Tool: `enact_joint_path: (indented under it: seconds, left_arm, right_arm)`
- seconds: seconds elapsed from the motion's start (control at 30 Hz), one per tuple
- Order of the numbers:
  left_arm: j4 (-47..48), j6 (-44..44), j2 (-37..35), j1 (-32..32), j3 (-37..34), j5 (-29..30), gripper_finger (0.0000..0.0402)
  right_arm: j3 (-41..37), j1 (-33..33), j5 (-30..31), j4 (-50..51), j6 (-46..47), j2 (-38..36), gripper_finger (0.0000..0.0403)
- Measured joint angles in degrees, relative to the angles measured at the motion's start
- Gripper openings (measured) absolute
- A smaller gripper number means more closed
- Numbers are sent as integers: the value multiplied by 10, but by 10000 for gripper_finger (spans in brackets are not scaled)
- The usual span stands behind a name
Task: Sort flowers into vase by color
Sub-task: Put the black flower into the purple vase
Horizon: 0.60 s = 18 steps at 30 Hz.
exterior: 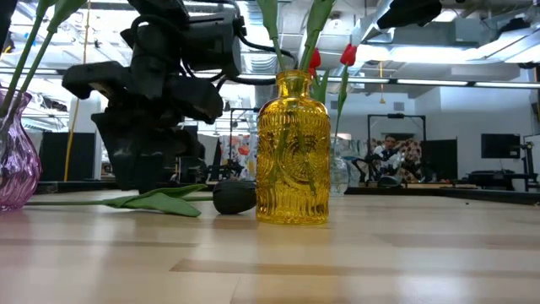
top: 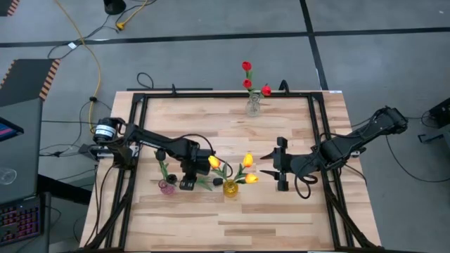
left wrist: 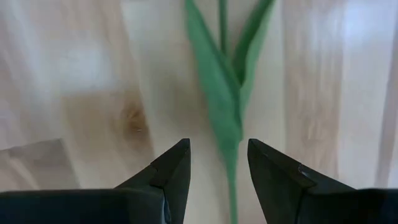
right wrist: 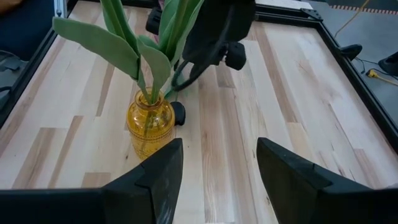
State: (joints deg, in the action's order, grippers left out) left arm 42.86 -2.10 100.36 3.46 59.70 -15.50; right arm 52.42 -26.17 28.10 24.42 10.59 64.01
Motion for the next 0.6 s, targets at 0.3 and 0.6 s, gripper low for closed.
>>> enact_joint_path:
  seconds: [0.3, 0.6]
  left_arm:
    - [-4, 13, 0, 21, 0, 24, 146]
    - [-34, 28, 0, 33, -19, 57, 146]
  right_arm:
    - [0, 0, 0, 0, 0, 0, 233]
    - [0, 0, 0, 0, 0, 0, 233]
